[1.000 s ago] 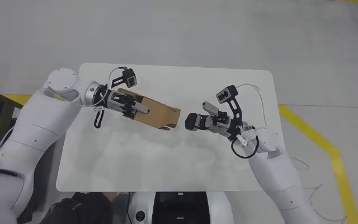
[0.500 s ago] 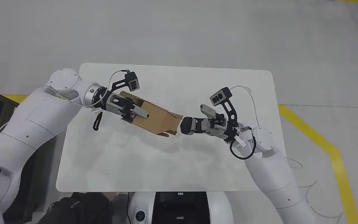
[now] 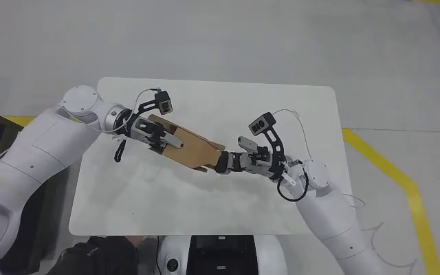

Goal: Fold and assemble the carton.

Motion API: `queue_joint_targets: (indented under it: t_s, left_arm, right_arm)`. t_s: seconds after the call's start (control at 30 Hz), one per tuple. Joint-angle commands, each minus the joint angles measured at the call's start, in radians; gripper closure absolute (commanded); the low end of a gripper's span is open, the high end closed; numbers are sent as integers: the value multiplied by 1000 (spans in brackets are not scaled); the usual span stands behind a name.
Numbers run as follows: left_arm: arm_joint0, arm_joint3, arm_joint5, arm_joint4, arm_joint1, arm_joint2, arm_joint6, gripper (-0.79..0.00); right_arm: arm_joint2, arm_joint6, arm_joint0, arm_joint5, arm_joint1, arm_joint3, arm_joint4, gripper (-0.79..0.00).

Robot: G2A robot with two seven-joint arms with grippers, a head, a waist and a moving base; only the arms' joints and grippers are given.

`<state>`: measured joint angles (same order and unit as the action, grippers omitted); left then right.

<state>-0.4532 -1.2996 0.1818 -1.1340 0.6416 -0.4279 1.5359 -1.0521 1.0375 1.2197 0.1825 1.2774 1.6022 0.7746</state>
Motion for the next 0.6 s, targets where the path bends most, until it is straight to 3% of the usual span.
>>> queue_joint_targets:
  t_s: [0.0, 0.57]
  left_arm:
    - [0, 0, 0, 0, 0, 0, 0, 0]
    - [0, 0, 0, 0, 0, 0, 0, 0]
  right_arm:
    - [4, -2, 0, 16, 2, -3, 4, -785]
    - [1, -25, -17, 142, 16, -61, 51, -785]
